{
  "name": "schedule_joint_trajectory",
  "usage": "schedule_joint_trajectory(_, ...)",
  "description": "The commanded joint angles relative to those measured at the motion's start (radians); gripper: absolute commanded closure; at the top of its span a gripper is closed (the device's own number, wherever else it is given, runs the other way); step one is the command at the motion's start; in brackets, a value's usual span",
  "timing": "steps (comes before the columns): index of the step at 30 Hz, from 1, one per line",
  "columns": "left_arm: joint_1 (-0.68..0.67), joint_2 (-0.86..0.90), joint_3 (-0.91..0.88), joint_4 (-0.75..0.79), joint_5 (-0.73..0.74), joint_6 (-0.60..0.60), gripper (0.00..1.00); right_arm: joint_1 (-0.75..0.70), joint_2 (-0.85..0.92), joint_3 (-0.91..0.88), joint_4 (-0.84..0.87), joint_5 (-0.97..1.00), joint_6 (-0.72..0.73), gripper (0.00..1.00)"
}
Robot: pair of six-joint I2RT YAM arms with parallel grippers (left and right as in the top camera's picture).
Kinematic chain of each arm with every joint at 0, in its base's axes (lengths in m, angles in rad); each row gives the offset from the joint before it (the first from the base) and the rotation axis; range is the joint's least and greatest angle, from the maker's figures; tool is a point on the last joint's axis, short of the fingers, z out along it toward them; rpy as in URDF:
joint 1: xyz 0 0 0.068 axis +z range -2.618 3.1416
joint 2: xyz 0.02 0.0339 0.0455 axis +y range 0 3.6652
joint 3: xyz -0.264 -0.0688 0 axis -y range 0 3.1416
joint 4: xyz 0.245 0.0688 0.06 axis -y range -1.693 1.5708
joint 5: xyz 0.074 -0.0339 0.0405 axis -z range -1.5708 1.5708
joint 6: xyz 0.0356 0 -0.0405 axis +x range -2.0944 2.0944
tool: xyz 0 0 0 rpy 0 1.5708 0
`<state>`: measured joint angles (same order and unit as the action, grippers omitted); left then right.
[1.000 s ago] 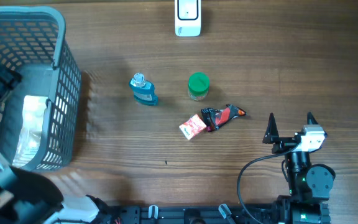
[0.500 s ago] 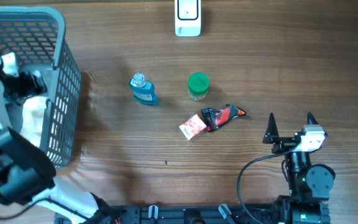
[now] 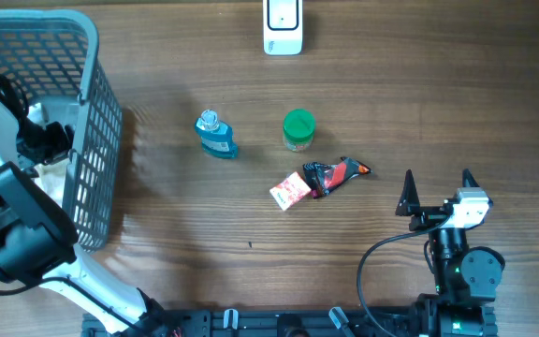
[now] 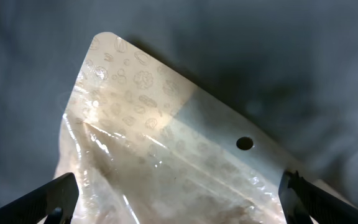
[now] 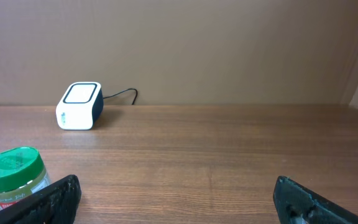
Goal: Scan the item barcode
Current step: 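Reach the left gripper back into the basket toward the clear plastic bag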
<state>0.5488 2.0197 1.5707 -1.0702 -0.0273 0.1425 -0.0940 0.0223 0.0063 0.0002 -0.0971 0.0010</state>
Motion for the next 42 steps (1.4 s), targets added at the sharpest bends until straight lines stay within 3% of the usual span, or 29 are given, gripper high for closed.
schedule_joint_trajectory(1,-0.004,0.015,-0.002,0.048,0.087,-0.206,0.0,0.002,0.0,-0.001,0.005,-0.013,-0.008,0.0)
schedule_joint_trajectory(6,-0.002,0.015,-0.002,0.067,0.085,-0.52,0.0,0.002,0.0,-0.001,0.005,-0.013,-0.008,0.0)
schedule_joint_trajectory(10,-0.003,0.015,-0.002,0.015,0.016,-0.671,0.0,0.002,0.0,-0.001,0.005,-0.013,-0.008,0.0)
schedule_joint_trajectory(15,-0.003,0.015,-0.002,-0.114,-0.143,-0.714,0.0,0.002,0.0,-0.001,0.005,-0.013,-0.008,0.0)
schedule_joint_trajectory(22,-0.005,0.015,-0.001,-0.136,-0.129,-0.724,0.0,0.002,0.0,-0.001,0.005,-0.013,-0.008,0.0)
schedule_joint_trajectory(29,-0.003,-0.016,0.0,-0.142,-0.025,-0.43,0.0,0.002,0.0,-0.001,0.005,-0.013,-0.008,0.0)
schedule_joint_trajectory(32,-0.001,-0.083,0.001,-0.116,0.089,-0.264,0.0,0.002,0.0,-0.001,0.005,-0.013,-0.008,0.0)
schedule_joint_trajectory(36,-0.001,-0.158,0.001,-0.146,0.144,-0.177,0.0,0.002,0.0,-0.001,0.005,-0.013,-0.009,0.0)
schedule_joint_trajectory(42,0.021,-0.275,0.001,-0.142,0.081,-0.172,0.0,0.002,0.0,-0.001,0.005,-0.013,-0.009,0.0)
